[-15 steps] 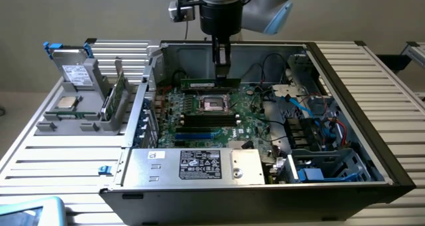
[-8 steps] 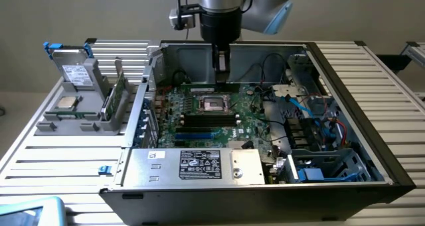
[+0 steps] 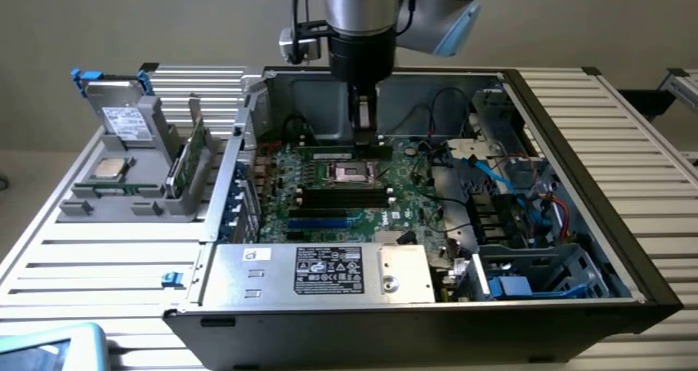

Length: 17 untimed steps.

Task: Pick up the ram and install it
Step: 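Insert the ram into the slot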

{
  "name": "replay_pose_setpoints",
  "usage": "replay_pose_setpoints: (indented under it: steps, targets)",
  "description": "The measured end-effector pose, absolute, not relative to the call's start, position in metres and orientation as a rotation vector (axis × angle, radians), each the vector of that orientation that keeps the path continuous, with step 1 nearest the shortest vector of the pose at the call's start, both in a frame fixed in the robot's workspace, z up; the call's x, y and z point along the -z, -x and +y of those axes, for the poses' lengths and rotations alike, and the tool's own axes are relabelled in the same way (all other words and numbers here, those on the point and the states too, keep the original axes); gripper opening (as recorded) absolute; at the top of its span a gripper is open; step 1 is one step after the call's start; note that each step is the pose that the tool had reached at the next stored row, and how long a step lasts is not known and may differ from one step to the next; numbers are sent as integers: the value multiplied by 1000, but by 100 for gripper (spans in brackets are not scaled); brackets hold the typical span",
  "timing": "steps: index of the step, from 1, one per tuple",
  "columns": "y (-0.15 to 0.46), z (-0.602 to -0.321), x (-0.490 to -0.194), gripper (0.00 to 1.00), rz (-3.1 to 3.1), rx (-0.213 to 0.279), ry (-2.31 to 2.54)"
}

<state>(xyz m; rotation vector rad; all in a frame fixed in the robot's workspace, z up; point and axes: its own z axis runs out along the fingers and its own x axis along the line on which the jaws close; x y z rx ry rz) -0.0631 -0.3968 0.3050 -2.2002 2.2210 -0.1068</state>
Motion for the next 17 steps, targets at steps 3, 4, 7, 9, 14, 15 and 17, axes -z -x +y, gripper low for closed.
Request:
replay_pose_setpoints:
  steps: [3, 4, 7, 9, 14, 15, 17]
  targets:
    - [63, -397, -300, 13, 2221, 107, 2200]
    - [63, -397, -298, 13, 2221, 107, 2200]
    - [63, -397, -292, 13, 2221, 107, 2200]
    - [63, -397, -289, 13, 2221, 107, 2200]
    - [63, -397, -280, 13, 2221, 107, 2200]
    - [63, -397, -278, 13, 2221, 107, 2200]
    - [63, -397, -274, 13, 2221, 107, 2200]
